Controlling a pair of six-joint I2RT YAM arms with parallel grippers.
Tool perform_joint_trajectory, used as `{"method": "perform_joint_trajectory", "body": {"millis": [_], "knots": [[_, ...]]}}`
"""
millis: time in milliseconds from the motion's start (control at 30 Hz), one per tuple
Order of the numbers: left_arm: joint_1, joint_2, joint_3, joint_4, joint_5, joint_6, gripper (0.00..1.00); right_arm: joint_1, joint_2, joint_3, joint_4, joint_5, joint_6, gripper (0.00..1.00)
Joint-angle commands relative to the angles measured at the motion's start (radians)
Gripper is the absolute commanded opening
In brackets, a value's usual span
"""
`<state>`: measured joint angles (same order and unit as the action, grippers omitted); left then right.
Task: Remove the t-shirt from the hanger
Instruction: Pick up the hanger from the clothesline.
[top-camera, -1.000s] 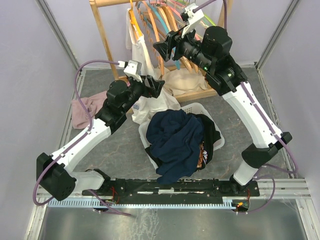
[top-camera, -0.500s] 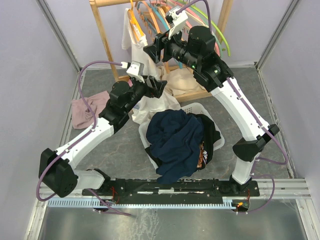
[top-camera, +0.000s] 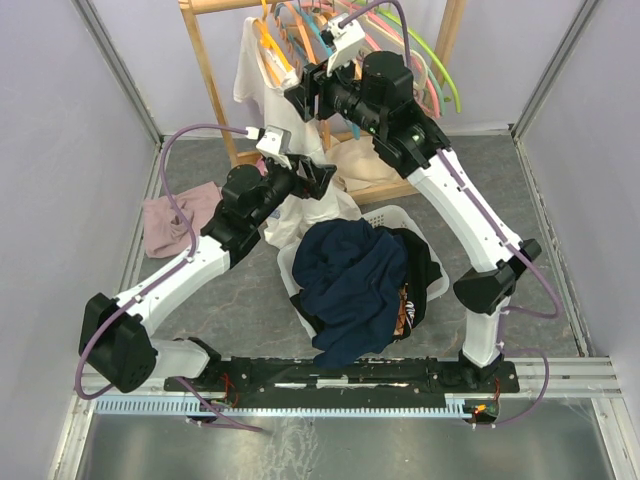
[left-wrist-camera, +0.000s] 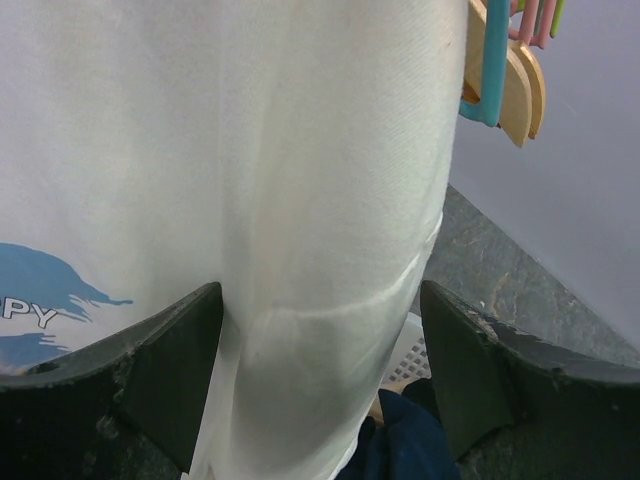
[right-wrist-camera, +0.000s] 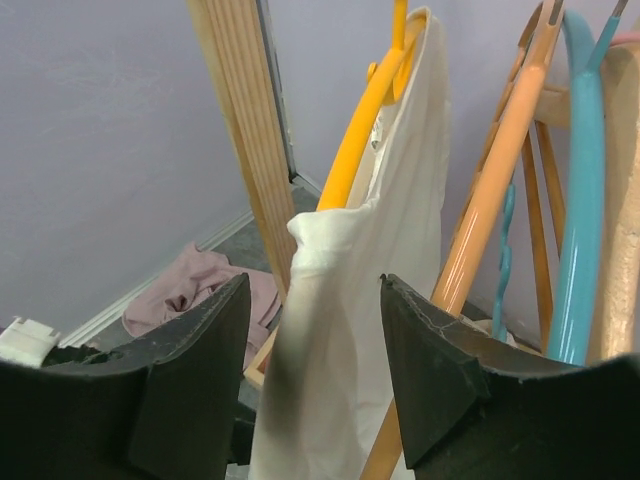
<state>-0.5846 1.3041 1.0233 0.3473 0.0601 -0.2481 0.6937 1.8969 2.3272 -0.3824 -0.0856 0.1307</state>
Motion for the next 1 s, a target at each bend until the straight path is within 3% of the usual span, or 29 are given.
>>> {"method": "perform_joint_trajectory", "body": {"millis": [0,300,400,733,967], "knots": [[-0.003,-0.012,-0.011,0.067,0.023,-0.016,0.85,0.005,0.031,0.062,0.023,0.020,-0.008,0.60],[-0.003,0.006,-0.018,0.087,0.042,-0.022,0.85,0.006,0.056,0.073,0.044,0.034,-0.008,0.40],[-0.003,-0.001,-0.023,0.084,0.038,-0.023,0.85,0.006,0.066,0.084,0.047,0.042,-0.005,0.30],[-0.003,-0.091,-0.022,-0.095,-0.156,-0.029,0.85,0.005,0.030,0.054,0.088,0.079,0.009,0.03],[-0.003,-0.213,-0.086,-0.158,-0.227,-0.033,0.85,0.006,-0.054,-0.049,0.213,0.121,0.043,0.02]]}}
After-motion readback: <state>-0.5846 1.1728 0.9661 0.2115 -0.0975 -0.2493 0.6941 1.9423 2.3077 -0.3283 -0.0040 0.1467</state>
